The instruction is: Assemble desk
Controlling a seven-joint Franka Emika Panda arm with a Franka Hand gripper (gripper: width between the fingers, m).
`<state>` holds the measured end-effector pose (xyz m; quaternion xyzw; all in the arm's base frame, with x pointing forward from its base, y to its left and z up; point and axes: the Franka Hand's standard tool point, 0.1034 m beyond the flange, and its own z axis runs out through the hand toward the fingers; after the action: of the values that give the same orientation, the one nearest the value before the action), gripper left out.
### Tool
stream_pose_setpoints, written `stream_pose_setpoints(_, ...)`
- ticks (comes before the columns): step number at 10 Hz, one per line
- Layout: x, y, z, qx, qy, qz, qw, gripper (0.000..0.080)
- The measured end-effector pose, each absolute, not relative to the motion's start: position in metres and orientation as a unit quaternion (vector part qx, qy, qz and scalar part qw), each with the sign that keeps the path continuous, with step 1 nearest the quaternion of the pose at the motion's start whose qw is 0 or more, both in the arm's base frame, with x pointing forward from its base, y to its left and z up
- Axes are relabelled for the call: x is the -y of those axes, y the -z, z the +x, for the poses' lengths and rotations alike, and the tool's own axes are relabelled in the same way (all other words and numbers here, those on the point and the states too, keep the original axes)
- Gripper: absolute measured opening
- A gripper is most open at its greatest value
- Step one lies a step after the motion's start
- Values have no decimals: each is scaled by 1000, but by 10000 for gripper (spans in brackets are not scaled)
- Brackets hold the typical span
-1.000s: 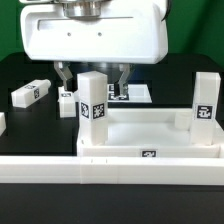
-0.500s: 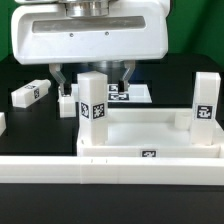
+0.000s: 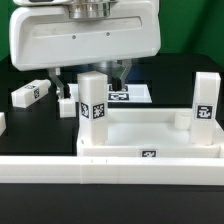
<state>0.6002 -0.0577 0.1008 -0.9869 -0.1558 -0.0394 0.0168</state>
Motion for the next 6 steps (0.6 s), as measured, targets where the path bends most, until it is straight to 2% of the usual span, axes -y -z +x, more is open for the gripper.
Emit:
stream_pose_setpoints(1,58,-101,600,154,39,-987,17,560)
stream_pose_setpoints(2,58,-101,600,154,39,-987,17,421)
stream_pose_setpoints(3,58,-101,600,154,39,-987,17,421)
stream_pose_setpoints(4,58,-101,600,150,39,-988,17,288)
stream_pose_setpoints(6,58,-101,600,137,39,-990,18,288)
